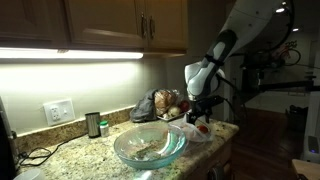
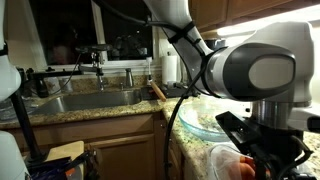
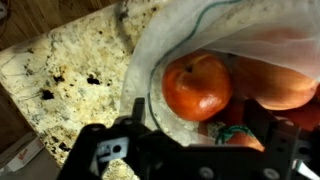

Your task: Remove a peach from the bag and put it in the glass bowl

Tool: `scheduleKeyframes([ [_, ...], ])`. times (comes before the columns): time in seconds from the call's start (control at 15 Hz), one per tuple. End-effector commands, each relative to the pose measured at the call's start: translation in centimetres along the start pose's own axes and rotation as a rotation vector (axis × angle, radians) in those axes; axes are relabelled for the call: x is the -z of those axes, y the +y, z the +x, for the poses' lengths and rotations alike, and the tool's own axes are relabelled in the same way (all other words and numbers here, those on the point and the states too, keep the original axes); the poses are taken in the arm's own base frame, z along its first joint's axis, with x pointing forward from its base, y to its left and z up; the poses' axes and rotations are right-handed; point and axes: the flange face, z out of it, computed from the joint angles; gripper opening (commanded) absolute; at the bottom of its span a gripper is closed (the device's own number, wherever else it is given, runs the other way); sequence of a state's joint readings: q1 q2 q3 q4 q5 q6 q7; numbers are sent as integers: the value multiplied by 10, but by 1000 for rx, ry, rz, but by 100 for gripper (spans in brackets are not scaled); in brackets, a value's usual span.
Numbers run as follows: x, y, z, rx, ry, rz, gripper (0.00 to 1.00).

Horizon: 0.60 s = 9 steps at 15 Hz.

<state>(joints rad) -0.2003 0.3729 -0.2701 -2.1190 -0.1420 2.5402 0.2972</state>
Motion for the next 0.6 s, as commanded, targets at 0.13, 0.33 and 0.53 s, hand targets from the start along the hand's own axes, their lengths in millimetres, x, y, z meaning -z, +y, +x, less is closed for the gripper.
scheduleKeyframes([
  [0.13, -8, -2, 1, -7, -35, 0, 100],
  [0.33, -8, -3, 1, -8, -36, 1, 100],
  [0.53, -9, -3, 1, -7, -38, 0, 100],
])
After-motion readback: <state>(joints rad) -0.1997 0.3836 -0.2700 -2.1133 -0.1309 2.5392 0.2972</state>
